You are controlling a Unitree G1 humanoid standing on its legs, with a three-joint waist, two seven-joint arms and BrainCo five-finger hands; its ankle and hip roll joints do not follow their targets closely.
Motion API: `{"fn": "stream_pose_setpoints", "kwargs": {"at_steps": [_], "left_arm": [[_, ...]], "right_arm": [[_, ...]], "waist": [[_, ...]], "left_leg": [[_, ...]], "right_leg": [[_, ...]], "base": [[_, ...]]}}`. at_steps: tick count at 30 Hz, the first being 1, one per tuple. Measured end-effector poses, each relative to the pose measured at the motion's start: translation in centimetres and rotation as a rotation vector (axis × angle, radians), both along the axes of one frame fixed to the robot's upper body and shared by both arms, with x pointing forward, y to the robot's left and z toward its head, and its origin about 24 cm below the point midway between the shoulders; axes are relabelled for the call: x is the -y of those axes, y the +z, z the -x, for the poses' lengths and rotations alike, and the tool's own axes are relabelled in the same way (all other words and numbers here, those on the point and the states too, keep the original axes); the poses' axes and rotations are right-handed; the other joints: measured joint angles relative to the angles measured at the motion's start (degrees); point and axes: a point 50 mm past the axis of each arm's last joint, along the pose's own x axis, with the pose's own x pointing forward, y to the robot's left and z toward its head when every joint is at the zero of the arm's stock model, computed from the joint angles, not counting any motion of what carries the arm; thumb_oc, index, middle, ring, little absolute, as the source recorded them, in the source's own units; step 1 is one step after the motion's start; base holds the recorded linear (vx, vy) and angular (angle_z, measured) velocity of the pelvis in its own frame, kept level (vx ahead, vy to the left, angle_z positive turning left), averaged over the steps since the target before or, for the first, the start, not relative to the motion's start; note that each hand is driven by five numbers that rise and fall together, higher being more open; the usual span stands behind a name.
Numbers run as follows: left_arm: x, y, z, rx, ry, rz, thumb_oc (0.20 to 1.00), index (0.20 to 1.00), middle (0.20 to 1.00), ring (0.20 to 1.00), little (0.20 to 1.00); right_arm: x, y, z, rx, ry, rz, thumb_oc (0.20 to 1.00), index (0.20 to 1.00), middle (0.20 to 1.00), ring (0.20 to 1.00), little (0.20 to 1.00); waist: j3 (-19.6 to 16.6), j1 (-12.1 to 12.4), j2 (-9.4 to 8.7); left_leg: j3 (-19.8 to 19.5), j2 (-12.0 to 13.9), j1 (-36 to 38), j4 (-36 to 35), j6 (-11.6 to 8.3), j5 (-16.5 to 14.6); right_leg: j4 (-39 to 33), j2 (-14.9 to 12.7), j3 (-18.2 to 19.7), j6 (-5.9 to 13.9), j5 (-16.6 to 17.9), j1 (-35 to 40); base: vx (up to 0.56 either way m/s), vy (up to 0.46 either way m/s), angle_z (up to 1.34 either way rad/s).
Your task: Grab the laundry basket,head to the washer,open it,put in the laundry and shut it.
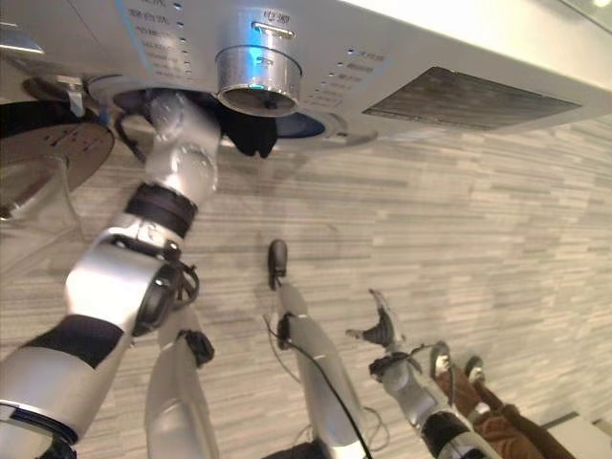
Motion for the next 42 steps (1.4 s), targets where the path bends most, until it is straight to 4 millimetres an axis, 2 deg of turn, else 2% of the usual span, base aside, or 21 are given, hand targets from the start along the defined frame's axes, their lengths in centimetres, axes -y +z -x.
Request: {"fn": "stream_pose_setpoints", "kwargs": {"at_steps": [4, 5, 6, 7, 12, 13, 14, 15, 16, 18, 23, 25, 29, 32, 34, 35, 37, 38, 40, 41, 42], "left_arm": [[0.9, 0.9, 0.4, 0.043, -0.040, 0.005, 0.200, 0.200, 0.200, 0.200, 0.200], [1.5, 1.7, 1.1, 0.109, -0.095, 0.027, 0.457, 0.457, 0.457, 0.457, 0.457], [1.7, 2.4, 1.5, 0.149, -0.113, 0.034, 1.000, 1.000, 1.000, 1.000, 1.000], [1.9, 2.7, 1.7, 0.175, -0.131, 0.033, 1.000, 1.000, 1.000, 1.000, 1.000], [0.0, 2.5, 0.2, 0.075, -0.087, -0.407, 1.000, 1.000, 1.000, 1.000, 1.000], [-0.9, 2.9, -0.7, -0.091, 0.013, -0.823, 1.000, 1.000, 1.000, 1.000, 1.000], [-0.9, 2.7, -0.9, -0.129, 0.013, -0.896, 1.000, 1.000, 1.000, 1.000, 1.000], [-0.7, 2.6, -1.0, -0.177, 0.073, -1.081, 1.000, 1.000, 1.000, 1.000, 1.000], [-0.9, 3.1, -1.1, -0.288, 0.304, -1.495, 1.000, 1.000, 1.000, 1.000, 1.000], [0.0, 3.1, -1.0, -0.302, 0.429, -1.736, 1.000, 1.000, 1.000, 1.000, 1.000], [3.5, 2.6, -0.9, -0.252, 0.584, -2.075, 1.000, 1.000, 1.000, 1.000, 1.000], [4.4, 2.2, -0.9, -0.250, 0.577, -2.123, 1.000, 1.000, 1.000, 1.000, 1.000], [6.1, 2.4, -0.6, -0.178, 0.524, -2.092, 1.000, 1.000, 1.000, 1.000, 1.000], [7.1, 1.5, -0.1, -0.085, 0.442, -2.015, 1.000, 1.000, 1.000, 1.000, 1.000], [7.4, -0.1, 0.6, 0.017, 0.333, -1.889, 1.000, 1.000, 1.000, 1.000, 1.000], [7.6, -2.2, 1.3, 0.084, 0.276, -1.869, 1.000, 1.000, 1.000, 1.000, 1.000], [8.6, -7.5, 3.7, 0.176, 0.075, -1.731, 1.000, 1.000, 1.000, 1.000, 1.000], [8.1, -11.0, 5.3, 0.170, -0.032, -1.637, 1.000, 1.000, 1.000, 1.000, 1.000], [6.9, -14.4, 6.9, 0.122, -0.114, -1.534, 1.000, 1.000, 1.000, 1.000, 1.000], [6.1, -17.0, 8.0, 0.062, -0.180, -1.485, 1.000, 1.000, 1.000, 1.000, 1.000], [5.2, -21.7, 9.4, -0.081, -0.324, -1.473, 1.000, 1.000, 1.000, 1.000, 1.000]], "right_arm": [[1.0, 0.8, -0.3, 0.034, -0.026, 0.011, 1.000, 1.000, 1.000, 1.000, 1.000], [1.1, 1.1, -0.1, 0.044, -0.017, 0.010, 1.000, 1.000, 1.000, 1.000, 1.000], [1.0, 1.0, 0.0, 0.036, -0.004, 0.012, 1.000, 1.000, 1.000, 1.000, 1.000], [1.1, 0.8, 0.3, 0.017, 0.009, 0.021, 1.000, 1.000, 1.000, 1.000, 1.000], [1.9, 0.6, 0.5, -0.044, 0.054, 0.051, 1.000, 1.000, 1.000, 1.000, 1.000], [3.0, 1.1, 0.1, -0.038, 0.038, 0.061, 1.000, 1.000, 1.000, 1.000, 1.000], [3.3, 1.5, -0.3, -0.029, 0.038, 0.071, 1.000, 1.000, 1.000, 1.000, 1.000], [3.6, 1.8, -0.6, -0.024, 0.031, 0.063, 1.000, 1.000, 1.000, 1.000, 1.000], [3.8, 2.3, -1.3, -0.016, 0.034, 0.070, 1.000, 1.000, 1.000, 1.000, 1.000], [3.8, 3.0, -1.9, 0.006, 0.058, 0.087, 1.000, 1.000, 1.000, 1.000, 1.000], [2.3, 2.6, -1.9, -0.006, 0.147, 0.098, 1.000, 1.000, 1.000, 1.000, 1.000], [2.1, 2.2, -1.7, -0.026, 0.160, 0.104, 1.000, 1.000, 1.000, 1.000, 1.000], [2.1, 1.6, -1.5, -0.053, 0.155, 0.104, 1.000, 1.000, 1.000, 1.000, 1.000], [2.1, 0.8, -1.1, -0.085, 0.142, 0.098, 1.000, 1.000, 1.000, 1.000, 1.000], [1.8, 0.5, -1.0, -0.094, 0.130, 0.080, 1.000, 1.000, 1.000, 1.000, 1.000], [1.5, 0.4, -1.1, -0.099, 0.126, 0.060, 1.000, 1.000, 1.000, 1.000, 1.000], [1.3, 0.2, -1.1, -0.106, 0.107, 0.032, 1.000, 1.000, 1.000, 1.000, 1.000], [1.0, 0.3, -1.4, -0.103, 0.100, 0.014, 1.000, 1.000, 1.000, 1.000, 1.000], [0.2, 0.3, -2.0, -0.104, 0.092, -0.016, 1.000, 1.000, 1.000, 1.000, 1.000], [-0.1, -0.1, -2.3, -0.129, 0.066, -0.036, 1.000, 1.000, 1.000, 1.000, 1.000], [-0.3, -0.3, -3.1, -0.153, 0.033, -0.057, 1.000, 1.000, 1.000, 1.000, 1.000]], "waist": [[0.0, 0.0, 0.02], [0.0, -0.1, 0.05], [0.1, 0.2, 0.12], [0.2, 0.3, 0.24], [0.5, 1.8, 0.80], [0.7, 2.7, 1.48], [0.8, 2.8, 1.78], [0.7, 3.1, 1.97], [0.7, 4.0, 2.39], [0.9, 4.5, 2.86], [0.9, 5.9, 2.89], [0.9, 6.1, 2.89], [0.9, 6.2, 2.89], [0.9, 6.6, 3.02], [1.0, 7.6, 3.86], [1.0, 8.4, 4.17], [0.7, 11.2, 7.78], [0.6, 13.5, 9.35], [0.6, 14.8, 10.15], [0.5, 15.6, 10.62], [0.3, 18.4, 12.94]], "left_leg": [[0.4, -1.0, -0.3, -0.7, 0.18, 0.2], [0.4, -1.1, -1.7, -0.6, 0.19, 0.2], [0.5, -1.1, -2.3, -0.6, 0.50, 0.5], [0.6, -1.0, -2.6, -0.5, 0.57, 0.5], [-0.3, -0.6, -1.6, -0.2, 0.37, 0.7], [-0.3, -0.4, -1.7, 0.1, 0.22, 0.8], [-0.3, -0.4, -1.7, 0.1, 0.16, 0.8], [-0.3, -0.3, -2.0, 0.1, 0.05, 0.9], [-0.6, -0.3, -2.5, -0.1, -0.24, 1.2], [-1.1, -0.4, -3.2, -0.6, -0.30, 1.6], [-2.5, -1.0, -3.7, -1.0, -0.10, 1.9], [-3.3, -1.6, -3.7, -1.0, -0.08, 2.0], [-3.7, -1.8, -3.7, -1.0, 0.10, 2.1], [-4.4, -1.9, -3.2, -1.0, 0.33, 2.3], [-5.2, -2.1, -1.9, -1.0, 0.45, 2.4], [-5.2, -2.2, -0.5, -1.0, 0.45, 2.4], [-6.6, -2.5, 2.1, -1.7, 0.41, 2.3], [-6.7, -2.7, 3.3, -2.2, 0.40, 2.3], [-6.7, -2.8, 4.4, -2.6, 0.40, 2.3], [-7.0, -2.7, 4.9, -2.7, 0.39, 2.3], [-9.1, -3.2, 4.9, -2.8, 0.21, 2.2]], "right_leg": [[0.0, -1.0, 0.4, 0.41, 0.3, -1.0], [0.2, -1.1, 0.5, 0.46, 0.4, -2.4], [0.3, -1.1, 0.6, 0.35, 0.7, -3.1], [0.3, -1.1, 0.7, 0.34, 0.7, -3.5], [0.7, -0.9, 1.2, 0.18, 0.9, -2.9], [0.8, -0.9, 1.2, 0.04, 0.9, -2.9], [0.7, -0.8, 1.1, 0.00, 0.9, -3.0], [0.7, -0.6, 1.1, -0.06, 1.0, -3.2], [0.5, -0.6, 1.0, -0.16, 1.0, -3.7], [0.4, -0.7, 0.6, -0.27, 1.1, -4.4], [0.6, -0.8, -0.4, -0.30, 0.8, -4.4], [0.7, -1.3, -0.9, -0.16, 0.7, -4.1], [1.2, -1.5, -1.4, -0.01, 0.5, -4.0], [2.4, -1.7, -1.6, 0.17, 0.0, -3.8], [3.6, -1.9, -2.1, 0.33, -1.0, -2.6], [4.4, -2.1, -2.1, 0.43, -1.8, -1.6], [6.5, -2.5, -3.3, 0.73, -4.0, 0.7], [8.1, -2.9, -3.3, 0.84, -5.3, 1.0], [9.1, -3.1, -3.3, 0.83, -6.0, 1.5], [10.0, -3.2, -3.5, 0.87, -6.8, 1.8], [12.5, -3.7, -5.4, 0.82, -8.8, 1.9]], "base": [[0.02, 0.020, 0.00], [0.03, 0.009, -0.03], [0.03, 0.016, -0.05], [0.01, 0.020, -0.08], [0.00, 0.025, -0.08], [-0.02, 0.007, -0.03], [0.00, 0.000, 0.00], [0.00, 0.000, 0.00], [0.00, 0.000, 0.00], [-0.01, -0.006, 0.08], [0.00, -0.005, 0.12], [0.01, -0.021, 0.11], [0.00, -0.016, 0.05], [0.00, -0.028, 0.04], [0.00, -0.017, 0.08], [-0.02, 0.012, 0.12], [-0.03, -0.009, 0.24], [-0.03, -0.034, 0.19], [-0.02, -0.024, 0.05], [-0.03, -0.069, 0.33], [-0.03, -0.090, 0.42]]}}
